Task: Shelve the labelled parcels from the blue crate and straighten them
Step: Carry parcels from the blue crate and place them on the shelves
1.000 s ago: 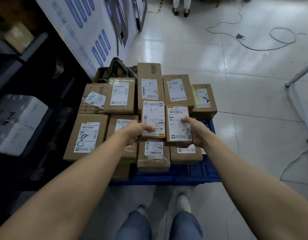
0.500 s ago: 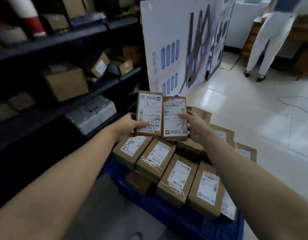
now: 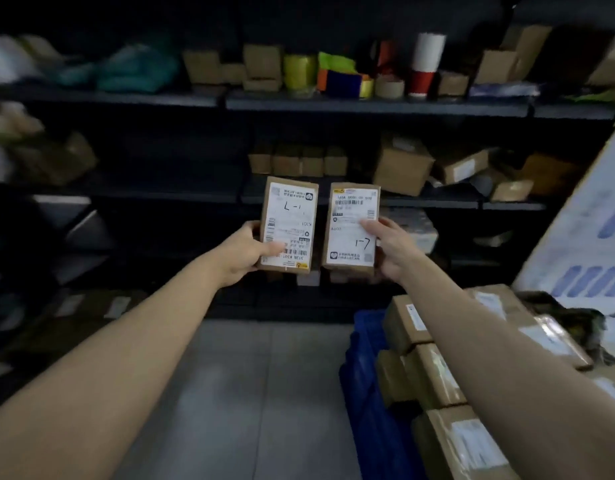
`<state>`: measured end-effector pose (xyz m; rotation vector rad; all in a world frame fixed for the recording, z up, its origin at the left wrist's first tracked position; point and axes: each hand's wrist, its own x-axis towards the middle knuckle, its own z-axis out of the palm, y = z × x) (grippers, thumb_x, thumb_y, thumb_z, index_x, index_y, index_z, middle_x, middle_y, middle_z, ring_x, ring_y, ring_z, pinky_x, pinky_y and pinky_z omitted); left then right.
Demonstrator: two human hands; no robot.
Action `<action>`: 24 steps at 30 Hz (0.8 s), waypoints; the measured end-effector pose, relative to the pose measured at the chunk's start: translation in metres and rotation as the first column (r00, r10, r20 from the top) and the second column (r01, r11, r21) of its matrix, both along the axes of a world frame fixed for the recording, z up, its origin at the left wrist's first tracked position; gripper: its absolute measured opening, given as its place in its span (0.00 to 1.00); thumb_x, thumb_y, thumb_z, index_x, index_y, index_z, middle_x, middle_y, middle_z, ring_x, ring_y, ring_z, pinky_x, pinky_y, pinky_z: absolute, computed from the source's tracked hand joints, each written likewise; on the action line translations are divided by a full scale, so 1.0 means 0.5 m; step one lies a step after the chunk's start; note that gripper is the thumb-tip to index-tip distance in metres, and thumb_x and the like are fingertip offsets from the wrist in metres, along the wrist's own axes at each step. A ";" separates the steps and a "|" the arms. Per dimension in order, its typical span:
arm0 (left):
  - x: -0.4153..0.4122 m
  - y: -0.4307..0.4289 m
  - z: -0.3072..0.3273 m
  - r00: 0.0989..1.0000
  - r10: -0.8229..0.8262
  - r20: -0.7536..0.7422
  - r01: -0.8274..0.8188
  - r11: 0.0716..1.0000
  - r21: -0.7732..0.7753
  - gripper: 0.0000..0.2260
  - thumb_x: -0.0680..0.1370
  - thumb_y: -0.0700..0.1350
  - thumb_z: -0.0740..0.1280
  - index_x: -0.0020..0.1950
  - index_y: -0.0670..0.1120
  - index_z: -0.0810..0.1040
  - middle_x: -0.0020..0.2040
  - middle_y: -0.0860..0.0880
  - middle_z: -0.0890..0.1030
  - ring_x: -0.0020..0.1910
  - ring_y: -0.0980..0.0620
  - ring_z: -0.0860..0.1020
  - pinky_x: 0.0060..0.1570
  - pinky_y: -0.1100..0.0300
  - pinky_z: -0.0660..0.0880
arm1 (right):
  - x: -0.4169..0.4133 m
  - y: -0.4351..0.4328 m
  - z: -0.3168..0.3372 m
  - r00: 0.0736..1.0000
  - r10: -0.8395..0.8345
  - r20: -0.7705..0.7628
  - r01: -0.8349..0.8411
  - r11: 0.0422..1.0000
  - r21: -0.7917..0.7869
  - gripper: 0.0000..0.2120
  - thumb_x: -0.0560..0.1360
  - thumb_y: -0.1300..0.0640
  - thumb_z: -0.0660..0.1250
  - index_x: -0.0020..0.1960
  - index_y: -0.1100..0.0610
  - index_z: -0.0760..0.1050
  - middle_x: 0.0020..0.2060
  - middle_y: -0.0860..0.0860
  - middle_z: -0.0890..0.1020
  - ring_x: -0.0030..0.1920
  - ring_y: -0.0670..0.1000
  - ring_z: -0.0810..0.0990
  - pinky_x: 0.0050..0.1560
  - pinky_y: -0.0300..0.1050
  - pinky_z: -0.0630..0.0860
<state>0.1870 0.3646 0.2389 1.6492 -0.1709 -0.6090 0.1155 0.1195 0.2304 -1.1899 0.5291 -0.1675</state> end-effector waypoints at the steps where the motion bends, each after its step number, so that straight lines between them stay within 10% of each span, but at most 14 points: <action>1: 0.004 0.057 0.005 0.998 0.066 0.006 -0.066 0.998 -0.005 0.33 0.75 0.35 0.69 0.75 0.45 0.56 0.54 0.48 0.81 0.52 0.49 0.81 0.54 0.50 0.77 | 0.031 0.049 0.005 0.998 0.058 0.002 -0.058 0.998 -0.001 0.24 0.73 0.61 0.72 0.67 0.59 0.69 0.52 0.58 0.84 0.47 0.57 0.85 0.43 0.58 0.82; 10: -0.005 0.566 0.026 0.855 0.514 0.070 -0.514 0.858 -0.027 0.32 0.74 0.35 0.69 0.74 0.44 0.58 0.56 0.48 0.81 0.51 0.49 0.82 0.45 0.53 0.80 | 0.243 0.550 0.040 0.863 0.503 0.041 -0.502 0.864 -0.036 0.26 0.72 0.59 0.74 0.67 0.55 0.68 0.48 0.55 0.85 0.44 0.56 0.86 0.36 0.54 0.82; 24: -0.241 1.097 0.028 0.362 0.930 0.058 -0.932 0.363 -0.004 0.36 0.74 0.37 0.70 0.76 0.51 0.55 0.55 0.48 0.82 0.51 0.48 0.83 0.54 0.48 0.79 | 0.308 1.247 0.044 0.423 0.905 0.048 -0.903 0.426 -0.061 0.24 0.72 0.60 0.73 0.66 0.54 0.71 0.42 0.51 0.86 0.40 0.52 0.86 0.30 0.47 0.80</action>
